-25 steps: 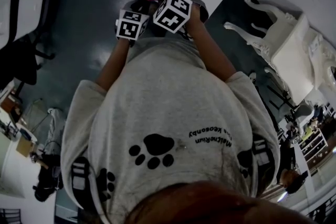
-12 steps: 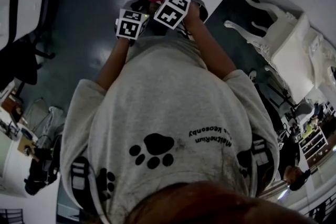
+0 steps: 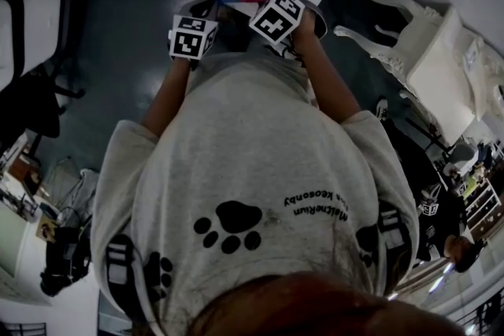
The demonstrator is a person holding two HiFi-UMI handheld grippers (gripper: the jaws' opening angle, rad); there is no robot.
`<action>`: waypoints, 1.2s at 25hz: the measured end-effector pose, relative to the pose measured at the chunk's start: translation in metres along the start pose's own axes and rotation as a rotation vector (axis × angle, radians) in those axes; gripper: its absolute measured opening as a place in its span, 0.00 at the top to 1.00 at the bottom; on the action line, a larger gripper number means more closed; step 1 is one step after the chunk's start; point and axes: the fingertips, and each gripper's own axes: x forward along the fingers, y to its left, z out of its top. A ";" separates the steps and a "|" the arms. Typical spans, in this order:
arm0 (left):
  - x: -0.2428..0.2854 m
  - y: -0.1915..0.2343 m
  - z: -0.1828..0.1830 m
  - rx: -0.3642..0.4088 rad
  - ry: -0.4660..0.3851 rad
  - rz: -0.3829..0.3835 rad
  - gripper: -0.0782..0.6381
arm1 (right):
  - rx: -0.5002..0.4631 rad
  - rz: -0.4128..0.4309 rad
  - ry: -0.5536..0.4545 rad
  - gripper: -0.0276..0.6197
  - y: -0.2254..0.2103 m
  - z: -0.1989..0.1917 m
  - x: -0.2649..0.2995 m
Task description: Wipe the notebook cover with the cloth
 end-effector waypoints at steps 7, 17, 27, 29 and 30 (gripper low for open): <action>0.002 -0.005 0.005 0.004 -0.005 -0.004 0.88 | 0.057 -0.014 0.013 0.85 -0.005 -0.020 -0.001; 0.006 -0.004 0.009 0.024 -0.012 -0.020 0.88 | 0.184 -0.052 0.020 0.85 -0.018 -0.039 -0.004; -0.035 -0.037 0.083 -0.056 -0.192 0.015 0.88 | 0.460 -0.224 -0.361 0.85 -0.071 -0.023 -0.105; -0.049 -0.038 0.104 -0.064 -0.256 0.030 0.88 | 0.496 -0.274 -0.460 0.85 -0.079 -0.009 -0.129; -0.057 -0.038 0.116 -0.061 -0.291 0.039 0.88 | 0.514 -0.297 -0.510 0.85 -0.083 -0.002 -0.141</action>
